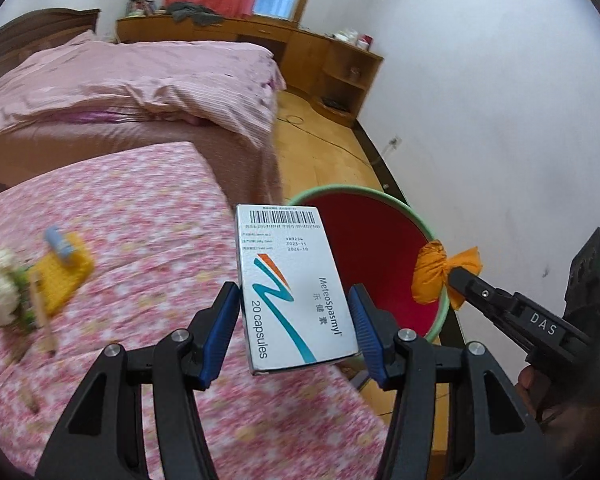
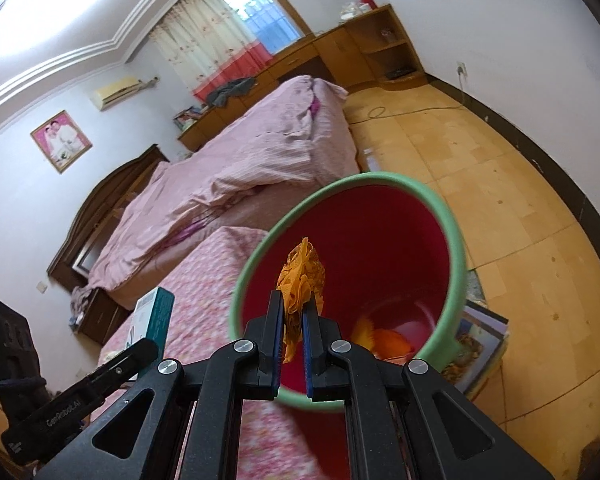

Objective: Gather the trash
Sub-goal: 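Carry the box and orange net over the red bucket and open both tools, then move both open tools back over the bed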

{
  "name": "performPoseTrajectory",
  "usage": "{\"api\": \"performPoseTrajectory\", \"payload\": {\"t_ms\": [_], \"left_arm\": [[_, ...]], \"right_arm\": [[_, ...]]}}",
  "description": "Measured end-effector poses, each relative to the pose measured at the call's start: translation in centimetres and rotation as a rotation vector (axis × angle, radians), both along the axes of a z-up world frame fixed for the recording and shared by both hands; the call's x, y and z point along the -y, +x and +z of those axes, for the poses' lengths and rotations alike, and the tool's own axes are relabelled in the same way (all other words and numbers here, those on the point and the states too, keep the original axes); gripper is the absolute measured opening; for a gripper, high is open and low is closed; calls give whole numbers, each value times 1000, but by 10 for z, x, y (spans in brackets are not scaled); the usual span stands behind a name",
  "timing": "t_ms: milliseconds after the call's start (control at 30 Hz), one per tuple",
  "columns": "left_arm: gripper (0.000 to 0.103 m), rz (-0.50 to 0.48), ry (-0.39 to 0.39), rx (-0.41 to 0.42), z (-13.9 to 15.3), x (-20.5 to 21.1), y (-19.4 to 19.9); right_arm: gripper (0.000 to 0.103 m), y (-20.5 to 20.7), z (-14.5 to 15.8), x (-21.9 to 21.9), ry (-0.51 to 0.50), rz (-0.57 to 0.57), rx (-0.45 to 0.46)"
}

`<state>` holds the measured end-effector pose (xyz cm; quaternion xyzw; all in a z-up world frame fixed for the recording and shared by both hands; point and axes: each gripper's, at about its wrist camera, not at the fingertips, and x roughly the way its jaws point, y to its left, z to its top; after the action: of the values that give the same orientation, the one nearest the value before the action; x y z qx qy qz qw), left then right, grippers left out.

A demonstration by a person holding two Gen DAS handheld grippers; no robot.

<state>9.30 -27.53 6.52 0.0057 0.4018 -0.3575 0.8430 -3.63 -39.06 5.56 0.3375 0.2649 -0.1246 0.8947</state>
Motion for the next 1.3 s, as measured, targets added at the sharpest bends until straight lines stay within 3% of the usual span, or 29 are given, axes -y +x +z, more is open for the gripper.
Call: {"api": "performPoseTrajectory", "payload": {"t_ms": [400,633,767,1300], "left_arm": [[57,-85,47,-67,-30,57,15],[57,-80,79,-92,-43,75,22],[57,-69,82,-110,-46,73,22],[57,5,40,-65,-24,22,9]], "right_arm": [[11,14,-25,38,34,-20,-80],[14,19,-38,48,65,-15,-123],[25,14,-41,50,88,-24,-119],[27,-1,-29,27,66,-28,-65]]}}
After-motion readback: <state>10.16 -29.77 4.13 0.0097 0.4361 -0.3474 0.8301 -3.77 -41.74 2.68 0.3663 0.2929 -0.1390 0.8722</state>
